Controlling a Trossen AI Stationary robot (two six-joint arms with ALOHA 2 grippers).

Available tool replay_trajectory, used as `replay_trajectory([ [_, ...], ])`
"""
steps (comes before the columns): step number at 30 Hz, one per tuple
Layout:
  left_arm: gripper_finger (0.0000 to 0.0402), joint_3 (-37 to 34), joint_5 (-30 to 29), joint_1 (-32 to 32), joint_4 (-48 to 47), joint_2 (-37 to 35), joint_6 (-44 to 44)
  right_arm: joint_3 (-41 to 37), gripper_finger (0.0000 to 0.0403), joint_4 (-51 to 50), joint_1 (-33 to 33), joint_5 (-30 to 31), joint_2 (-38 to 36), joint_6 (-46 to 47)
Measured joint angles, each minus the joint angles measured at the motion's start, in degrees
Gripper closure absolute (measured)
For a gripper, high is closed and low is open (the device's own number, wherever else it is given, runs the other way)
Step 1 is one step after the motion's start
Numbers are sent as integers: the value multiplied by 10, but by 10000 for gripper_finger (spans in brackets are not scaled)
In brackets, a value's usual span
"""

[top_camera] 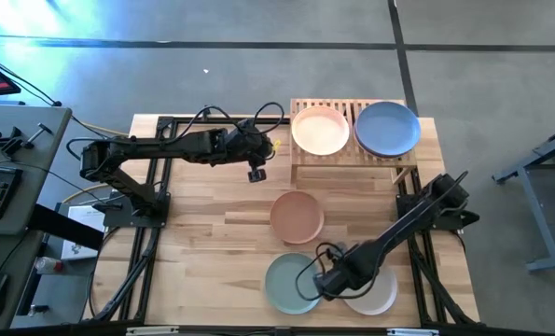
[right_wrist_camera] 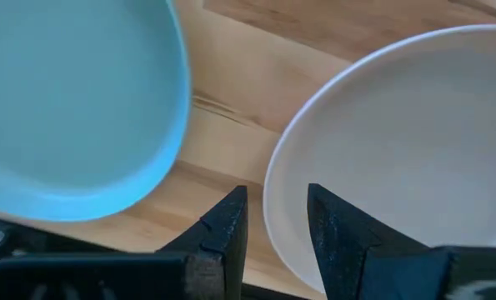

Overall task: Place and stack plates onto a shelf
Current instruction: Stack the white plate on top of the light orange plate on the shelf

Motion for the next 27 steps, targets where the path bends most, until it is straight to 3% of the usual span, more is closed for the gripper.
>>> replay_trajectory([
  [27,280,0,7,0,-1,0,0,0,299,32,3,-40,85,-2],
])
